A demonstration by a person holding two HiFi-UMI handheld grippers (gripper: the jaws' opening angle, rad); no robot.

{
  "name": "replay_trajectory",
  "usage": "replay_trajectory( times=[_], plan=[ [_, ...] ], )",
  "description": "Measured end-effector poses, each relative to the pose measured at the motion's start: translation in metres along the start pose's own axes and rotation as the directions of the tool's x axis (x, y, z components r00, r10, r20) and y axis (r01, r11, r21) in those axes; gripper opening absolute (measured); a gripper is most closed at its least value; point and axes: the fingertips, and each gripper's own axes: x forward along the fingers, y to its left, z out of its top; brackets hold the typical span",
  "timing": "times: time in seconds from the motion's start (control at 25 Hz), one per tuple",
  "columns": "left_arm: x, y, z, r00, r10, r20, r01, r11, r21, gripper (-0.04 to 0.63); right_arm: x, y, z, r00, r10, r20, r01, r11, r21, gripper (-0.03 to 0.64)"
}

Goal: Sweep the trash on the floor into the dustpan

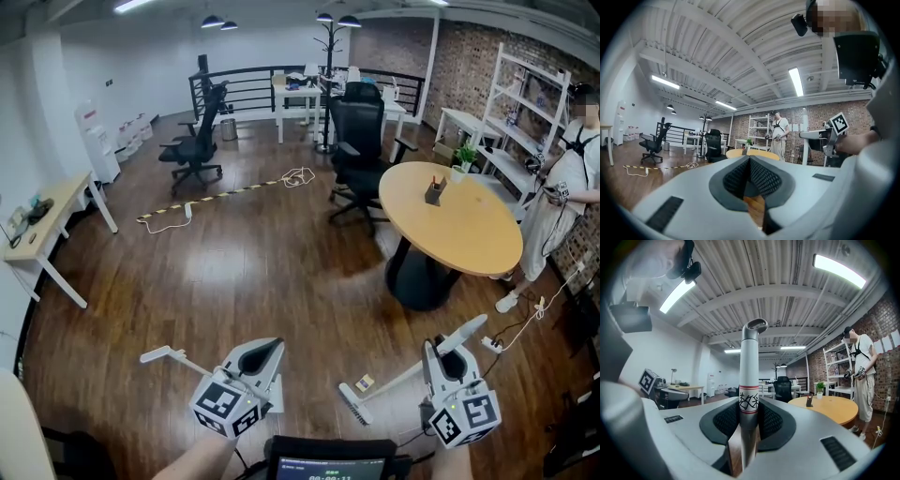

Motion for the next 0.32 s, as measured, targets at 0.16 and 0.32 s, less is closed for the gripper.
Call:
replay_trajectory(
  times=[0.16,0.32],
  plan=[
    [-0.007,0.003,0.001,1.000,0.000,0.002,0.000,1.000,-0.004,0.015,-0.001,0.009,0.004,1.000,0.001,0.002,-0.001,1.000,-0.006,0.107],
    [-0.019,0.007,0.002,1.000,-0.003,0.006,0.003,1.000,-0.009,0.015,-0.002,0.020,0.008,1.000,0.000,0.001,0.000,1.000,-0.012,0.107]
  ],
)
